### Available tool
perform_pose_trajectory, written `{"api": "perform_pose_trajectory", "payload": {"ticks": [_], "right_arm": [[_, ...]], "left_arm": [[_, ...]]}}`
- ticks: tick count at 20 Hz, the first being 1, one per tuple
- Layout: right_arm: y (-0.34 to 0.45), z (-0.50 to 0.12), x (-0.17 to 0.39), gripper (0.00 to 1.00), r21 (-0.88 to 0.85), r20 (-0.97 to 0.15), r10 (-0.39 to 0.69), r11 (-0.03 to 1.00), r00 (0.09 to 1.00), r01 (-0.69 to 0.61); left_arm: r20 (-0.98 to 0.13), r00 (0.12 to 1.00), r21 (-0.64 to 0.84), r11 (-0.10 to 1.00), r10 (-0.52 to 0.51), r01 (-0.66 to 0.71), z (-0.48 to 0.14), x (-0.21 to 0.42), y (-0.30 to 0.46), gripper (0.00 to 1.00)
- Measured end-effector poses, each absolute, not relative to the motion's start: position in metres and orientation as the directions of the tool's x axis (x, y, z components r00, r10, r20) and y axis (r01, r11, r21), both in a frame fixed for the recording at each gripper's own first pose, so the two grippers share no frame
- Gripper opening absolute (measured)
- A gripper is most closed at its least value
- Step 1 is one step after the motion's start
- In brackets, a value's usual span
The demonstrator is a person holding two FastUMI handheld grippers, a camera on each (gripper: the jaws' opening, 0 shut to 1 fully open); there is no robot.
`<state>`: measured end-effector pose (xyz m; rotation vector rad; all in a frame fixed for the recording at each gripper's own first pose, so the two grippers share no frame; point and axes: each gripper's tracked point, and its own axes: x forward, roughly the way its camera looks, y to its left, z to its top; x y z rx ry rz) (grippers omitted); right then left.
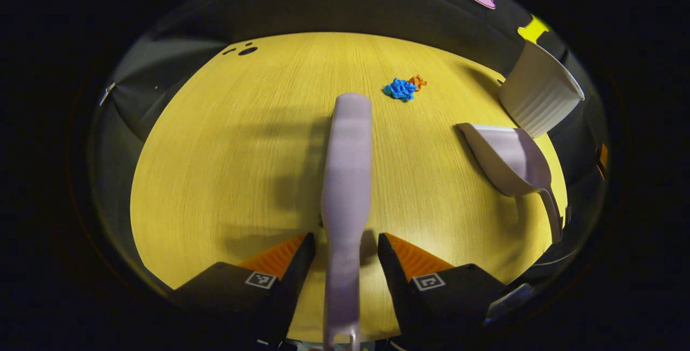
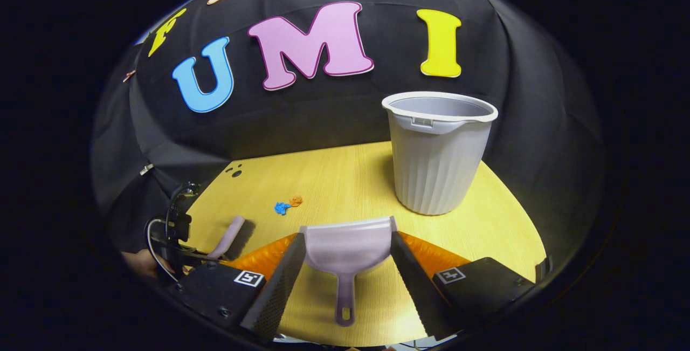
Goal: Pick up the small broom and dustpan from the desktop, sweep the trash into the dustpan with the broom, and then empty the trash into the garbage bin.
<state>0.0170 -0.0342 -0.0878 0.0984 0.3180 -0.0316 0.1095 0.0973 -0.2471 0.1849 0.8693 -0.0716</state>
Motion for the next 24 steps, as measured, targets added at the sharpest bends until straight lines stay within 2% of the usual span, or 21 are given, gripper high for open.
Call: {"api": "perform_pose_trajectory", "payload": {"ticks": [4, 5, 6, 7, 9, 13, 16, 24], "right_arm": [[-0.033, -0.097, 0.015, 0.99, 0.093, -0.346, -0.008, 0.995, 0.938, 0.043], [-0.032, -0.102, 0.016, 0.99, 0.093, -0.361, -0.005, 0.995, 0.933, 0.041], [-0.032, -0.106, 0.015, 0.99, 0.094, -0.376, -0.003, 0.995, 0.926, 0.041], [-0.031, -0.112, 0.015, 0.99, 0.094, -0.397, 0.000, 0.995, 0.918, 0.041], [-0.028, -0.124, 0.015, 0.99, 0.102, -0.435, 0.009, 0.994, 0.900, 0.039], [-0.023, -0.145, 0.014, 0.99, 0.102, -0.504, 0.031, 0.995, 0.863, 0.024], [-0.020, -0.159, 0.013, 0.99, 0.073, -0.550, 0.030, 0.997, 0.835, 0.012], [-0.007, -0.192, 0.016, 0.99, 0.079, -0.632, 0.051, 0.997, 0.773, -0.002]], "left_arm": [[-0.762, 0.646, 0.182, 0.972, 0.044, 0.149, -0.250, 0.112, 0.104, 0.59], [-0.759, 0.648, 0.210, 0.966, 0.063, 0.152, -0.250, 0.112, 0.108, 0.57], [-0.754, 0.653, 0.229, 0.960, 0.071, 0.160, -0.250, 0.112, 0.109, 0.46], [-0.749, 0.659, 0.231, 0.958, 0.065, 0.168, -0.250, 0.113, 0.107, 0.40], [-0.739, 0.671, 0.229, 0.959, 0.060, 0.166, -0.251, 0.114, 0.107, 0.34], [-0.703, 0.709, 0.215, 0.965, 0.045, 0.152, -0.249, 0.114, 0.107, 0.32], [-0.646, 0.762, 0.114, 0.982, -0.043, 0.152, -0.239, 0.109, 0.091, 0.29], [-0.602, 0.797, 0.076, 0.990, -0.052, 0.122, -0.220, 0.083, 0.103, 0.27]]}}
